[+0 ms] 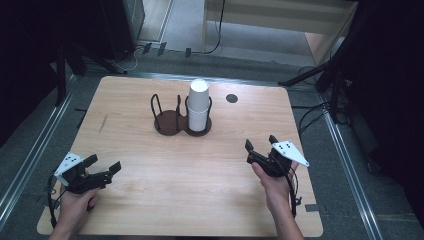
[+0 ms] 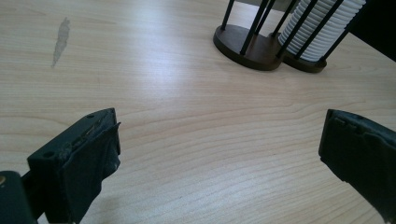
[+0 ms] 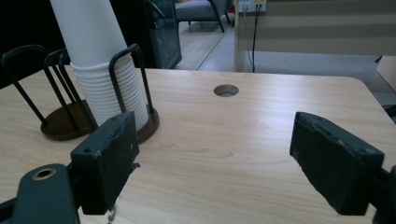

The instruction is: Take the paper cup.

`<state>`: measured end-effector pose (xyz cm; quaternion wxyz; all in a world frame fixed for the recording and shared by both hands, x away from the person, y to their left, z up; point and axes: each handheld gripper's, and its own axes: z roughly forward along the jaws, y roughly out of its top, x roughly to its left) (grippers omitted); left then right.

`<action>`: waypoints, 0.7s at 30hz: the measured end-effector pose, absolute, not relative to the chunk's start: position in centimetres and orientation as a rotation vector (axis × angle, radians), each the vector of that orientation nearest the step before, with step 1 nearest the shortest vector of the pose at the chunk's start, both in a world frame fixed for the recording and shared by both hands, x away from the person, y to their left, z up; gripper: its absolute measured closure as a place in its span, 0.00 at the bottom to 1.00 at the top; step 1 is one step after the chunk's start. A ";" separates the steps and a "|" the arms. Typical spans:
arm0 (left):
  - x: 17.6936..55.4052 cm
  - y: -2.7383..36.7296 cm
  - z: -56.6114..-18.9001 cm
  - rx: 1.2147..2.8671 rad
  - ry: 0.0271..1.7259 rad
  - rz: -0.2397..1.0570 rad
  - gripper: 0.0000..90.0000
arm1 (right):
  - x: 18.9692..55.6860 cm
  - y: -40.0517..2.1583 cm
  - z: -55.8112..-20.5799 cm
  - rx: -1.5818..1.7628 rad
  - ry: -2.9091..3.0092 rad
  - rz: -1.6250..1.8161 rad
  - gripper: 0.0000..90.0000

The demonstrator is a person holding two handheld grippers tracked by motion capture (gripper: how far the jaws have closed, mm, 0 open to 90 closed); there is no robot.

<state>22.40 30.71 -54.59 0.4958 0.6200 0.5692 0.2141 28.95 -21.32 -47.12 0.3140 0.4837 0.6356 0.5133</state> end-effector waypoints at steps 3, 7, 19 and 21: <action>22.4 30.8 -54.7 1.486 1.382 0.511 0.00 | 29.4 -20.5 -46.7 1.267 1.682 1.365 0.17; 22.4 31.0 -54.8 1.472 1.392 0.513 0.00 | 29.9 -19.5 -46.2 1.257 1.690 1.378 0.17; 22.3 30.2 -54.8 1.522 1.382 0.564 0.00 | 31.3 -17.1 -45.0 1.233 1.706 1.408 0.17; 22.4 30.2 -54.8 1.526 1.380 0.564 0.00 | 31.6 -16.5 -44.8 1.231 1.708 1.416 0.17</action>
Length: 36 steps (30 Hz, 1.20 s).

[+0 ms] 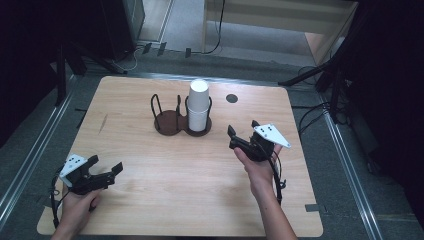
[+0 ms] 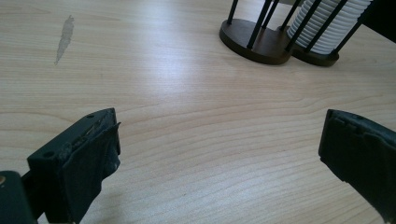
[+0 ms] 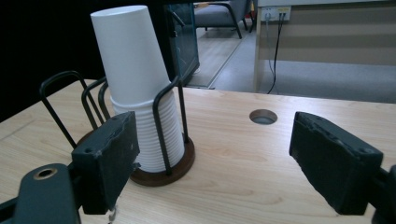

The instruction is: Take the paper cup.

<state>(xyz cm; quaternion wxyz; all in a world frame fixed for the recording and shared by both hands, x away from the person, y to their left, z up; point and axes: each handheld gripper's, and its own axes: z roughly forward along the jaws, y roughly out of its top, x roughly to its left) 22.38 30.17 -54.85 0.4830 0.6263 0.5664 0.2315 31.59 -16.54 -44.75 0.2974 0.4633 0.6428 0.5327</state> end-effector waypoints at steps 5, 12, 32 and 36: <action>22.3 30.1 -54.9 1.524 1.379 0.568 0.00 | 32.3 -15.6 -44.2 1.224 1.715 1.433 0.17; 22.2 30.1 -54.9 1.533 1.379 0.576 0.00 | 33.1 -14.3 -43.5 1.214 1.724 1.452 0.17; 22.3 29.8 -54.9 1.535 1.416 0.605 0.00 | 36.3 -9.7 -43.5 1.193 1.797 1.451 0.16; 22.2 29.7 -54.9 1.544 1.405 0.613 0.00 | 36.9 -9.1 -43.8 1.199 1.806 1.433 0.16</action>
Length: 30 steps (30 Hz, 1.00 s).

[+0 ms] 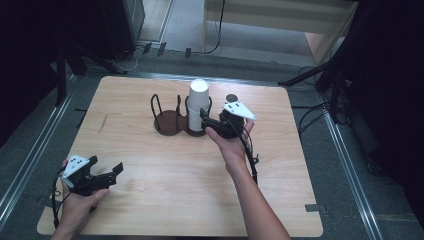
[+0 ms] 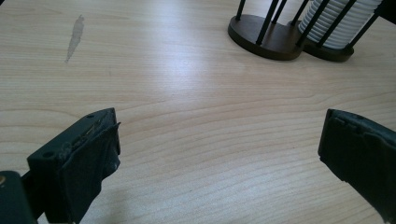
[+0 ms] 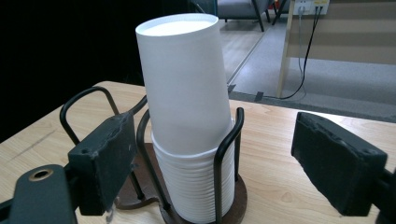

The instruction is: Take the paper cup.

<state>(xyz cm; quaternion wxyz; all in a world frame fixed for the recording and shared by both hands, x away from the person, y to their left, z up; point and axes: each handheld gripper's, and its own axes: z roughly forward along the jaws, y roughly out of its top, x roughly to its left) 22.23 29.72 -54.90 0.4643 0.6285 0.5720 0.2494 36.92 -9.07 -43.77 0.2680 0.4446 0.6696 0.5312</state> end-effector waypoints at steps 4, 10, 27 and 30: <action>22.2 29.8 -54.9 1.540 1.406 0.606 0.00 | 37.6 -8.6 -44.1 1.203 1.819 1.426 0.15; 22.2 29.8 -54.9 1.537 1.393 0.602 0.00 | 38.7 -7.8 -44.5 1.200 1.830 1.380 0.16; 22.2 29.7 -54.9 1.537 1.362 0.596 0.00 | 41.4 -6.0 -44.3 1.226 1.870 1.436 0.18; 22.2 29.7 -54.9 1.537 1.360 0.594 0.00 | 41.6 -5.6 -44.5 1.233 1.877 1.425 0.19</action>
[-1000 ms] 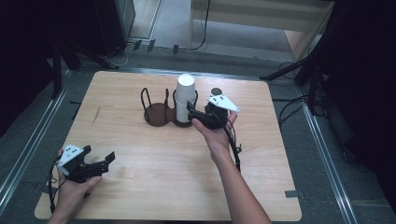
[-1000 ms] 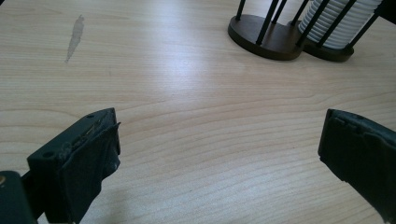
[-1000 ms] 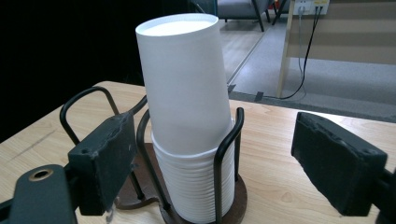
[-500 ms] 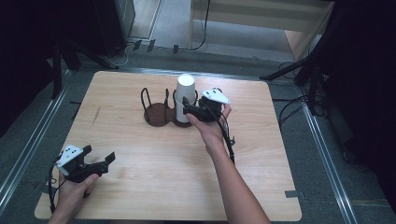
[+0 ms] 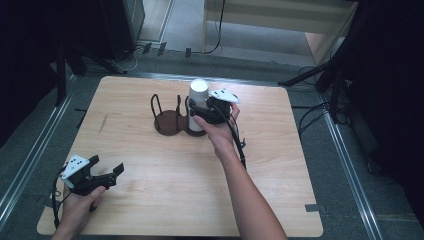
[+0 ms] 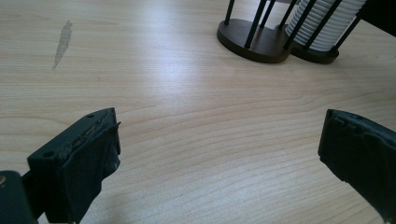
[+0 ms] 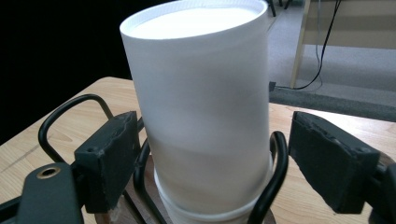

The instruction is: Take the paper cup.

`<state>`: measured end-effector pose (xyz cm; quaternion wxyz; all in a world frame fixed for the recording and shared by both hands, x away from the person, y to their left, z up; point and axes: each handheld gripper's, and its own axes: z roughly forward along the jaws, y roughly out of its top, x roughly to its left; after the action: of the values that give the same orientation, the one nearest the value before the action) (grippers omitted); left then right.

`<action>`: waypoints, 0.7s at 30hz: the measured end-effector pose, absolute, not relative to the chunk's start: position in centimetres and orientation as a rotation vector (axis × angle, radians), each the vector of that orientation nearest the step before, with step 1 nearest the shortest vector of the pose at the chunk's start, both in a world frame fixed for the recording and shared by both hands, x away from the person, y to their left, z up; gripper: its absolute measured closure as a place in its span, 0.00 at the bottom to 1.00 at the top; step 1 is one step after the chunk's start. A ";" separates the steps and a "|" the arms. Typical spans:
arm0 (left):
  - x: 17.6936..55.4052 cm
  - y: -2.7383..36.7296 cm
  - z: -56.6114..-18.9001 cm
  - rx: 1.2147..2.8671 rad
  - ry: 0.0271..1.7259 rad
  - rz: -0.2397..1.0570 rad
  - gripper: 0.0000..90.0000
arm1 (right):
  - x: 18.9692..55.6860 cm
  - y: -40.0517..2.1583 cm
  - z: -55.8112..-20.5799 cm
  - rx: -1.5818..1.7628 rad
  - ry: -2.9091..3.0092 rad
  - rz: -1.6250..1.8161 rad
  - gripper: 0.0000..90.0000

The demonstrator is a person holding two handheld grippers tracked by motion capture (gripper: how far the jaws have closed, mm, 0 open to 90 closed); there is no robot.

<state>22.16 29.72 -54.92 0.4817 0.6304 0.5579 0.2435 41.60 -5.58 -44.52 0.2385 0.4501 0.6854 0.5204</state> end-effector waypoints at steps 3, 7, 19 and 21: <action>22.2 29.7 -54.9 1.536 1.359 0.593 0.00 | 41.9 -5.3 -44.7 1.243 1.874 1.421 0.20; 22.2 29.7 -54.9 1.533 1.359 0.593 0.00 | 42.3 -4.9 -44.9 1.261 1.871 1.415 0.22; 22.2 29.6 -54.9 1.543 1.353 0.597 0.00 | 43.0 -4.4 -45.2 1.262 1.893 1.399 0.24; 22.2 29.6 -54.9 1.543 1.352 0.596 0.00 | 42.9 -4.3 -45.1 1.244 1.888 1.386 0.26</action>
<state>22.22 29.60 -54.92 0.4817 0.6329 0.5546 0.2445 42.90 -4.34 -45.12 0.2425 0.4550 0.6906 0.5072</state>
